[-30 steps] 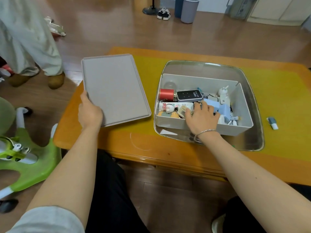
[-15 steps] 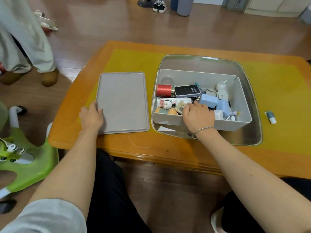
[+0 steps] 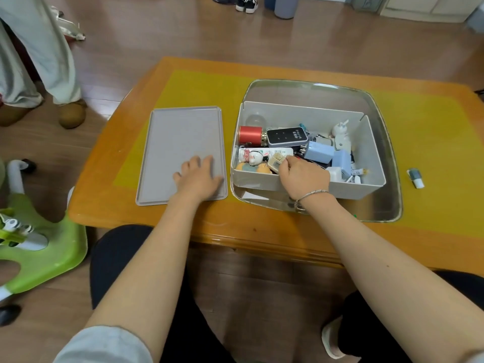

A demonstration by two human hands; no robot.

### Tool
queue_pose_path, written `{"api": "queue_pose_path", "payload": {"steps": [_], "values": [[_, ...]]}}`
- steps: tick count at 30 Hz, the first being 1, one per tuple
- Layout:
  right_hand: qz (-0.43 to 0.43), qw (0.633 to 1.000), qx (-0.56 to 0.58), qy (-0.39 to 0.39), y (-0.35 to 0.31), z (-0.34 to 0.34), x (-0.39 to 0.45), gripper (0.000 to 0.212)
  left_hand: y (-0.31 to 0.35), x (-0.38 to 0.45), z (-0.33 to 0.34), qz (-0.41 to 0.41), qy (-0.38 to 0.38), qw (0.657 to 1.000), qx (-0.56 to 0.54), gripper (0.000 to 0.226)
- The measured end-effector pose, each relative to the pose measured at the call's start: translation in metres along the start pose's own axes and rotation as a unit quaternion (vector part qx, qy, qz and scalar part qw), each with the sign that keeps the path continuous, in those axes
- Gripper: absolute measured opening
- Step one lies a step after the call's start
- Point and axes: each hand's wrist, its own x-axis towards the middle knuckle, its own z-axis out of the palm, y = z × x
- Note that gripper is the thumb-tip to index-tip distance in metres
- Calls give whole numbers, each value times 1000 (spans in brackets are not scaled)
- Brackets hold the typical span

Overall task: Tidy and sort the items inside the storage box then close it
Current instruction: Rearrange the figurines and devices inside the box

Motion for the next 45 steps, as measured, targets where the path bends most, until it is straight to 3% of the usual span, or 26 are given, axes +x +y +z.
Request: {"api": "queue_pose_path", "payload": {"steps": [6, 9, 13, 19, 30, 34, 36, 38, 40, 43, 45], "values": [[0, 1000, 3, 5, 1, 0, 0, 37, 18, -10, 24, -21, -87, 995, 41, 83], [-2, 1000, 12, 3, 1, 0, -1, 37, 16, -11, 26, -21, -93, 994, 44, 73], [-4, 1000, 10, 5, 1, 0, -1, 38, 2, -14, 25, -50, -59, 997, 31, 59], [-8, 1000, 9, 11, 1, 0, 0, 40, -7, -15, 23, -95, -27, 995, 18, 75], [-22, 999, 31, 2, 3, -2, -3, 43, 0, -30, 27, -95, -10, 995, 16, 72], [-45, 998, 49, 13, 13, -10, -8, 44, 7, -26, 11, -87, 23, 996, 17, 50], [-19, 998, 38, 41, 31, -15, -9, 40, 19, -22, 1, -45, 103, 993, -34, 40], [26, 998, 6, 49, 57, -20, -10, 39, 39, -15, -10, 0, 136, 984, -119, 44], [66, 997, -19, 40, 83, -27, -11, 45, 63, -5, -19, 28, 128, 977, -168, 46], [126, 992, -23, 12, 113, -37, -9, 53, 90, 7, -26, 46, 109, 984, -136, 41], [158, 987, -9, -7, 127, -41, -7, 55, 97, 12, -27, 35, 87, 990, -108, 50]]}}
